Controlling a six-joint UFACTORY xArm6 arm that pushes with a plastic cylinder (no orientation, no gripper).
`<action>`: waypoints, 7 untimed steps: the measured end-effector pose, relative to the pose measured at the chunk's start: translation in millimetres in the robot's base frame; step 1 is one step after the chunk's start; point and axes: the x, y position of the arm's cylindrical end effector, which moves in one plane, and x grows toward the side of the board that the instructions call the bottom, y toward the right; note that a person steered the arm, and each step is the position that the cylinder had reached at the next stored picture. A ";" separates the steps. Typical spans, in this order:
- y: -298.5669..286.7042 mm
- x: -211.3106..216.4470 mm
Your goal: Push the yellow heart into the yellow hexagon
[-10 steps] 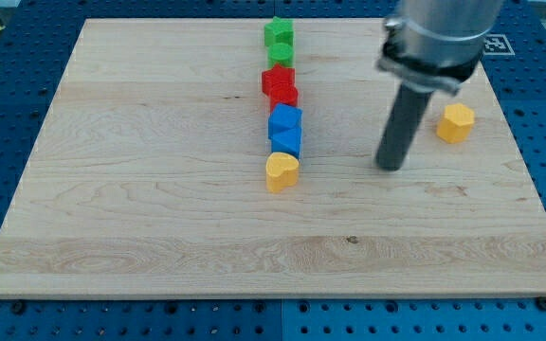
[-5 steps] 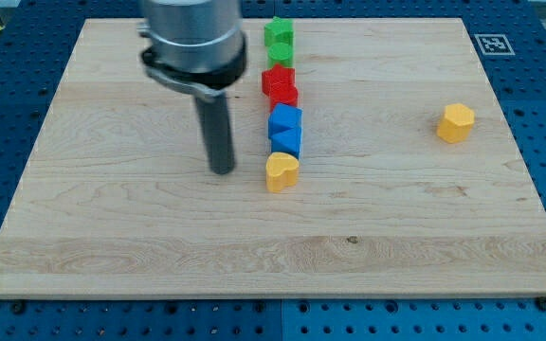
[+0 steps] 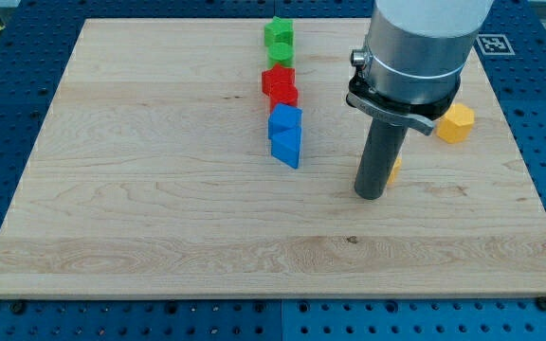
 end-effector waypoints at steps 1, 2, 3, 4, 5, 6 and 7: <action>0.0 -16.7; 6.0 -32.9; 22.5 -39.1; 46.2 -47.7; 62.6 -68.0; 67.9 -74.2; 34.8 -74.2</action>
